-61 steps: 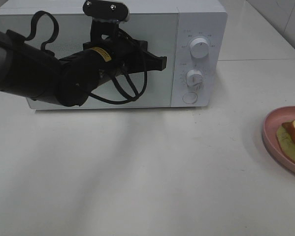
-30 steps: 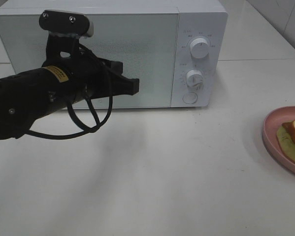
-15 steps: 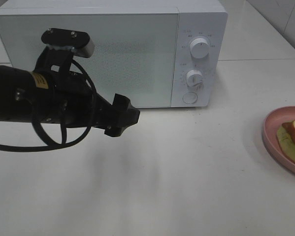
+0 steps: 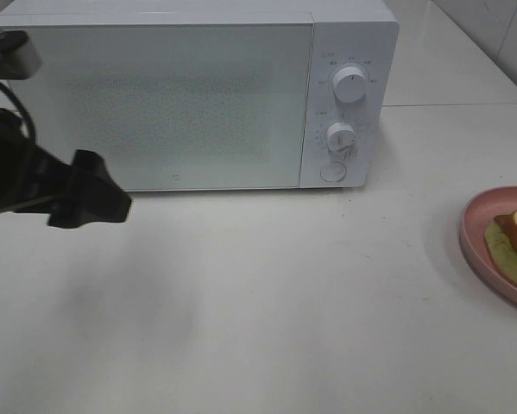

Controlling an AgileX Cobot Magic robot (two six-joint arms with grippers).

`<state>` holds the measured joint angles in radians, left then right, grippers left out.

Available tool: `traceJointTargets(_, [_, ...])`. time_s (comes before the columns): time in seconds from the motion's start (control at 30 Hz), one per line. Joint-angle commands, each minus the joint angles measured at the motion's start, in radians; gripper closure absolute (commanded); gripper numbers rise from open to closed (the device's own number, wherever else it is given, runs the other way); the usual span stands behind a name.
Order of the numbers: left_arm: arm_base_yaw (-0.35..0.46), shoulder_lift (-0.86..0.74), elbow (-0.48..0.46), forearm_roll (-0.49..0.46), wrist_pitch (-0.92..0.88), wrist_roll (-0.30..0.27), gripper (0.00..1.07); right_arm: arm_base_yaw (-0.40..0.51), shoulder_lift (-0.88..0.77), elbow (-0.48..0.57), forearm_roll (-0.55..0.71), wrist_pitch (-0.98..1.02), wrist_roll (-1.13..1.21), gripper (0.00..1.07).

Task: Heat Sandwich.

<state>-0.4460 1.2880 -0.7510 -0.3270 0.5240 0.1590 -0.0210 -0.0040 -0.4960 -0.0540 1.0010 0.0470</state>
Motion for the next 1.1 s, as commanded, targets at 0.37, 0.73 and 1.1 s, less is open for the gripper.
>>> traceJointTargets(0.37, [0.404, -0.267, 0.004, 0.074, 0.356, -0.001, 0.10, -0.006, -0.028, -0.001, -0.002, -0.004, -0.009, 0.31])
traceJointTargets(0.73, [0.535, -0.487, 0.011, 0.133, 0.592, -0.009, 0.10, -0.006, -0.028, -0.001, -0.002, -0.004, -0.009, 0.31])
traceJointTargets(1.1, [0.535, -0.717, 0.136, 0.207, 0.585, -0.097, 0.10, -0.006, -0.028, -0.001, -0.002, -0.004, -0.009, 0.31])
